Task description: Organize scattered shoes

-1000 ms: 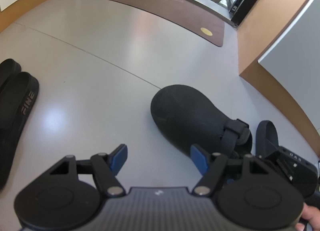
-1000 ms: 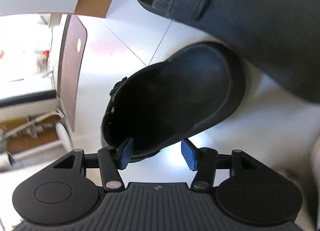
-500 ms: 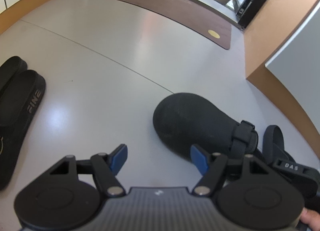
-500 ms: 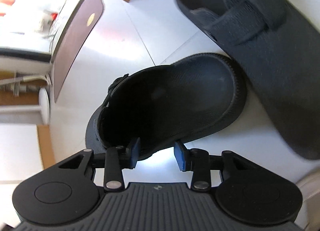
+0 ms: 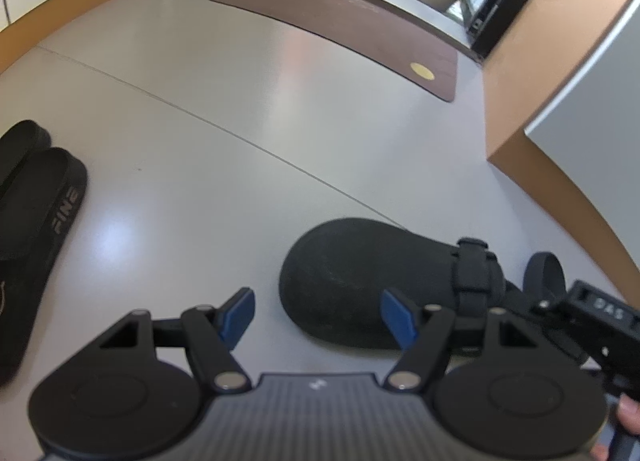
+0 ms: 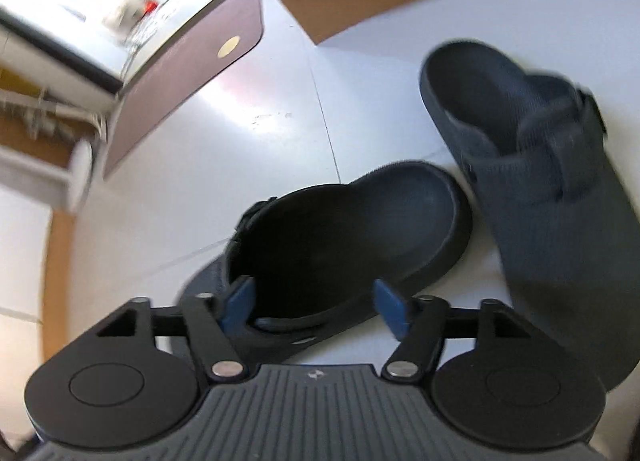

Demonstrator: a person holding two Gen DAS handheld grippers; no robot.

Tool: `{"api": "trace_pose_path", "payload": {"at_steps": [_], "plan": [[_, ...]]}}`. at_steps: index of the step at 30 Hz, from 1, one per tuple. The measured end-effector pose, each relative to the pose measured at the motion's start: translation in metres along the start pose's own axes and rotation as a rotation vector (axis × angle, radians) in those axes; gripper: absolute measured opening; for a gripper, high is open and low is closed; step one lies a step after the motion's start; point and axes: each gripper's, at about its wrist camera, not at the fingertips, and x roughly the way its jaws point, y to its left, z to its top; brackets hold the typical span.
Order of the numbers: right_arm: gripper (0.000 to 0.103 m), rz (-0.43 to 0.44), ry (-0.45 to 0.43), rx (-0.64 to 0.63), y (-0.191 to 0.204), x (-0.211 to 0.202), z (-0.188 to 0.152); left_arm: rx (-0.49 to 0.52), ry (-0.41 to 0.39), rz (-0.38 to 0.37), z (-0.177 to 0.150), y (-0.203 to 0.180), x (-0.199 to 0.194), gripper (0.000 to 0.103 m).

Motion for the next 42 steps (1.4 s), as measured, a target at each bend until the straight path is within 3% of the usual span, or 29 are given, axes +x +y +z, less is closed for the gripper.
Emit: {"api": "trace_pose_path", "payload": {"at_steps": [3, 9, 15, 16, 18, 23, 28, 33, 35, 37, 39, 41, 42], "plan": [[0.09, 0.022, 0.008, 0.05, 0.001, -0.003, -0.006, -0.02, -0.021, 0.017, 0.004, 0.005, -0.004, 0.072], [0.09, 0.089, 0.08, 0.115, 0.016, 0.011, -0.023, -0.077, -0.052, 0.046, 0.006, 0.016, -0.011, 0.072], [0.089, 0.052, 0.09, 0.075, 0.024, 0.028, -0.031, -0.063, -0.036, 0.057, 0.006, 0.019, -0.005, 0.072], [0.088, 0.042, 0.094, 0.073, 0.024, 0.031, -0.032, -0.069, -0.036, 0.059, 0.007, 0.02, -0.005, 0.072], [0.065, 0.019, 0.091, 0.018, 0.026, 0.033, -0.032, -0.072, -0.034, 0.055, 0.007, 0.021, -0.004, 0.073], [0.06, 0.024, 0.087, -0.059, 0.026, 0.032, -0.029, -0.061, -0.03, 0.058, 0.007, 0.018, -0.005, 0.073], [0.042, -0.016, 0.074, -0.124, 0.025, 0.023, -0.024, -0.055, -0.037, 0.056, 0.008, 0.015, -0.009, 0.073], [0.041, -0.084, 0.064, -0.159, 0.021, 0.015, -0.022, -0.054, -0.045, 0.052, 0.007, 0.012, -0.012, 0.073], [0.043, -0.112, 0.052, -0.141, 0.018, 0.013, -0.023, -0.068, -0.053, 0.04, 0.008, 0.013, -0.013, 0.073], [0.058, -0.093, 0.054, -0.126, 0.017, 0.013, -0.024, -0.082, -0.065, 0.042, 0.01, 0.017, -0.016, 0.073], [0.088, -0.019, 0.067, -0.105, 0.018, 0.017, -0.027, -0.095, -0.072, 0.053, 0.011, 0.021, -0.017, 0.073], [0.095, 0.032, 0.074, -0.088, 0.02, 0.02, -0.031, -0.11, -0.062, 0.059, 0.01, 0.025, -0.014, 0.073], [0.095, 0.019, 0.068, -0.089, 0.021, 0.023, -0.032, -0.121, -0.054, 0.058, 0.009, 0.028, -0.013, 0.073]]}}
